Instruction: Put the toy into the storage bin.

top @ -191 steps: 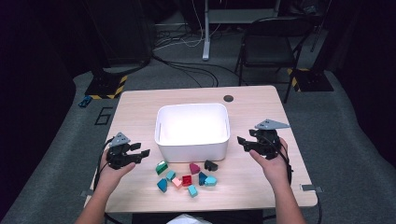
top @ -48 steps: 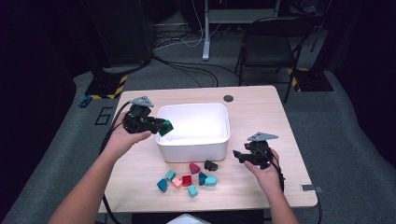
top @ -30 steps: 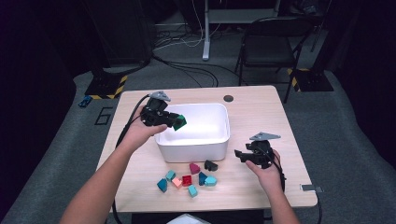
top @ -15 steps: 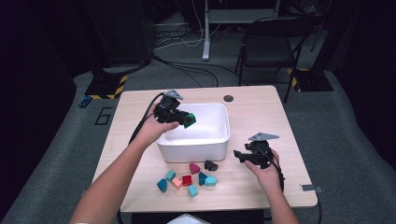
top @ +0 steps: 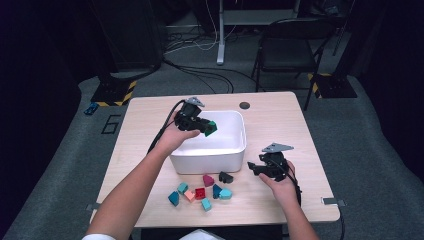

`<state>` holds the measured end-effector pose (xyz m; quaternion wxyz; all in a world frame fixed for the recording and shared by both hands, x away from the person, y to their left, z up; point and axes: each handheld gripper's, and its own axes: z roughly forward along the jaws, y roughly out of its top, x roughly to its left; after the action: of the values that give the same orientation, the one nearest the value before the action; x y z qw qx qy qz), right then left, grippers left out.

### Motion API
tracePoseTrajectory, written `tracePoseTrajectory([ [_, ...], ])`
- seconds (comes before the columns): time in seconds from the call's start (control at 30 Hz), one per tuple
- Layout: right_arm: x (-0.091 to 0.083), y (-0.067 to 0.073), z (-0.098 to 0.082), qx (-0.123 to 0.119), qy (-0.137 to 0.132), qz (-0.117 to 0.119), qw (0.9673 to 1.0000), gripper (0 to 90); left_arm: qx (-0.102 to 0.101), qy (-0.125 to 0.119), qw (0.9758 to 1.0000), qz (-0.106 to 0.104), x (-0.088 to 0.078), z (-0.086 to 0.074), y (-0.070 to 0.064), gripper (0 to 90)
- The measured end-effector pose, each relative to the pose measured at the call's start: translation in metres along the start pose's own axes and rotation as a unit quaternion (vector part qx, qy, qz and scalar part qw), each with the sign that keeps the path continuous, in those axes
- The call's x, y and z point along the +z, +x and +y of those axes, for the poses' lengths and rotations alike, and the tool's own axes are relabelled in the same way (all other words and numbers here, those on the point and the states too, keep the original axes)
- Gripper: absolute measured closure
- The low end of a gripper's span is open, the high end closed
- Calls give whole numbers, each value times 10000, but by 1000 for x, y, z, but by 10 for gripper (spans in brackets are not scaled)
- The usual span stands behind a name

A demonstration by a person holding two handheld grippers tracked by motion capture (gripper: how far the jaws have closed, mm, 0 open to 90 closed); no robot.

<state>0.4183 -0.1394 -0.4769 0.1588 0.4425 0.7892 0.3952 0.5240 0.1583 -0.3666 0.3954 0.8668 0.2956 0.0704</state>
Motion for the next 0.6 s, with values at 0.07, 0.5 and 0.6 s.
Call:
tracePoseTrajectory([
  [0.07,1,0,0,2,-29,24,10000,404,-7,-10,10000,2,3,0,1,660],
  [0.5,0,3,1,-75,-116,-80,9999,414,125,126,9998,73,25,1,7,659],
  [0.6,0,3,1,-61,-98,-121,9999,414,158,207,9996,49,30,1,9,660],
])
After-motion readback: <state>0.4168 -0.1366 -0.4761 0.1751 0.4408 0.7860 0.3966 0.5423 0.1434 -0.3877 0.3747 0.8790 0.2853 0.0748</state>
